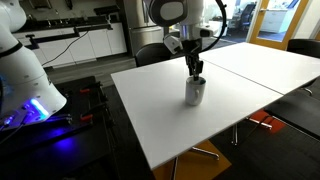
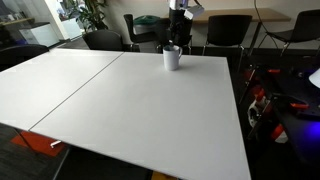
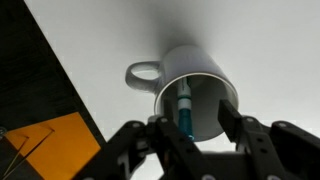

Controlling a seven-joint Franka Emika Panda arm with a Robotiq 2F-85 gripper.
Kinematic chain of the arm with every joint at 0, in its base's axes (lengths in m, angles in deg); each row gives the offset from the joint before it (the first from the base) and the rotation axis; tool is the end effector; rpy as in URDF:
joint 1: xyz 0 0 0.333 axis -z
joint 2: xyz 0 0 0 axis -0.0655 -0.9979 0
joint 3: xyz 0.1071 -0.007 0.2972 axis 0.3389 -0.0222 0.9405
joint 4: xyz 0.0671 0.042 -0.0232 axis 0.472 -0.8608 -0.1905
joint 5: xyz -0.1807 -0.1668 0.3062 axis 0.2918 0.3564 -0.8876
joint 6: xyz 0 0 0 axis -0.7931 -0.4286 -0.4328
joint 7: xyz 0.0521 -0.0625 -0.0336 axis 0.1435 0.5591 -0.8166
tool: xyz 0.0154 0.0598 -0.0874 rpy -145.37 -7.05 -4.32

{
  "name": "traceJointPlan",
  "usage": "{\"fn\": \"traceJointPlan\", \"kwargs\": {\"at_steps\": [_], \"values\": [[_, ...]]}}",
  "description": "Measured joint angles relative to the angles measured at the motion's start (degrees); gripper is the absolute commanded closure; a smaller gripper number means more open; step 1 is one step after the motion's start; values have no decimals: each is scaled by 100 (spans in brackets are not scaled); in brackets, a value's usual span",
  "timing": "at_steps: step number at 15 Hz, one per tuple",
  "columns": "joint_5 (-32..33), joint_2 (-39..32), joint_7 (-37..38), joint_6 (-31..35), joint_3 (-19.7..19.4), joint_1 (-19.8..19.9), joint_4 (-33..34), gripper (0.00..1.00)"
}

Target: Put the marker on the table

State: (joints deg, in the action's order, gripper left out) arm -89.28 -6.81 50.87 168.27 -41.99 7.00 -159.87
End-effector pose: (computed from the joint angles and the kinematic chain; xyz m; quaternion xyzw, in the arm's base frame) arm 0.5770 -0.1944 0.2233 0.9847 -0.1549 0.0746 0.0278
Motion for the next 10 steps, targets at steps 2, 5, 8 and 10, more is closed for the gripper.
{"fn": "traceJointPlan", "kwargs": {"at_steps": [2, 5, 8, 10], "values": [[-7, -42, 0, 135, 10, 1, 4, 52], [-8, -100, 0, 274, 34, 2, 17, 48], [-8, -172, 0, 398, 67, 4, 22, 49], [-8, -224, 0, 475, 84, 4, 22, 54]]}}
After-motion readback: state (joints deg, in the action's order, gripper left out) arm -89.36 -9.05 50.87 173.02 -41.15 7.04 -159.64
